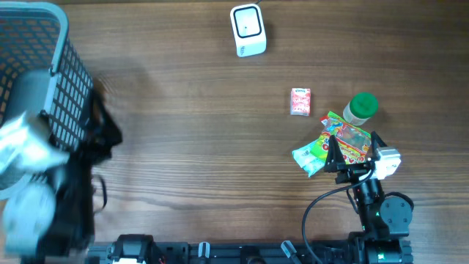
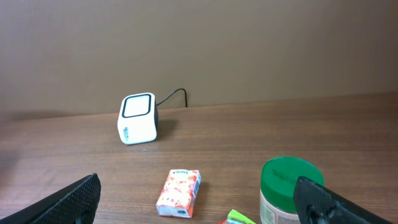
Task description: Scan the item barcode
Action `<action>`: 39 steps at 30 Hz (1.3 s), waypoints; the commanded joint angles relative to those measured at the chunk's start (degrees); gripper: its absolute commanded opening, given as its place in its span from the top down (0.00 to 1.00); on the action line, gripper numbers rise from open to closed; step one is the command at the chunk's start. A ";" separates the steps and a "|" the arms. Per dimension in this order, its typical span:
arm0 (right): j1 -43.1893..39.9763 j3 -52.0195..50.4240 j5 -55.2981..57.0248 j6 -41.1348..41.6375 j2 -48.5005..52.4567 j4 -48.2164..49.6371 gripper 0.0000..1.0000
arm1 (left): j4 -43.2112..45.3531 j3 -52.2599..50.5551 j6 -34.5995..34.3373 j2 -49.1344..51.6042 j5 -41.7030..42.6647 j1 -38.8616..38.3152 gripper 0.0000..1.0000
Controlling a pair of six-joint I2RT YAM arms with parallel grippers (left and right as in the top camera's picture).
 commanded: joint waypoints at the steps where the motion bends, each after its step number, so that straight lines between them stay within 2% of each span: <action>1: -0.20 -0.04 -0.94 -0.74 -0.61 0.26 0.00 | -2.01 0.13 0.79 -5.40 -1.42 0.00 0.00; 9: -0.20 -0.04 -0.94 -0.74 -0.61 0.26 0.00 | -16.70 -1.77 0.76 -17.68 -1.40 -0.04 0.00; 15: -0.20 -0.04 -0.94 -0.74 -0.61 0.26 0.00 | -16.04 -9.70 0.70 -25.79 -1.33 -0.46 0.00; 19: -0.20 -0.04 -0.94 -0.76 -0.61 0.26 0.00 | -6.21 -17.27 0.68 -29.14 0.26 -1.73 0.00; 22: -0.20 -0.04 -0.94 -0.72 -0.61 0.26 0.00 | 7.63 -24.61 -0.26 -31.06 1.60 -2.21 0.00; 26: -0.20 -0.04 -0.94 -0.72 -0.61 0.26 0.00 | 29.73 -36.26 -7.04 -31.04 1.70 -2.19 0.00; 30: -0.20 -0.04 -0.94 -0.74 -0.61 0.26 0.00 | 45.09 -46.36 -8.37 -31.04 3.76 -2.19 0.00; 34: -0.20 -0.04 -0.94 -0.74 -0.61 0.26 0.00 | 52.11 -54.12 -8.37 -31.04 5.51 -2.19 0.00; 39: -0.20 -0.04 -0.94 -0.72 -0.61 0.26 0.00 | 50.73 -58.29 -8.33 -31.04 6.64 -2.14 0.00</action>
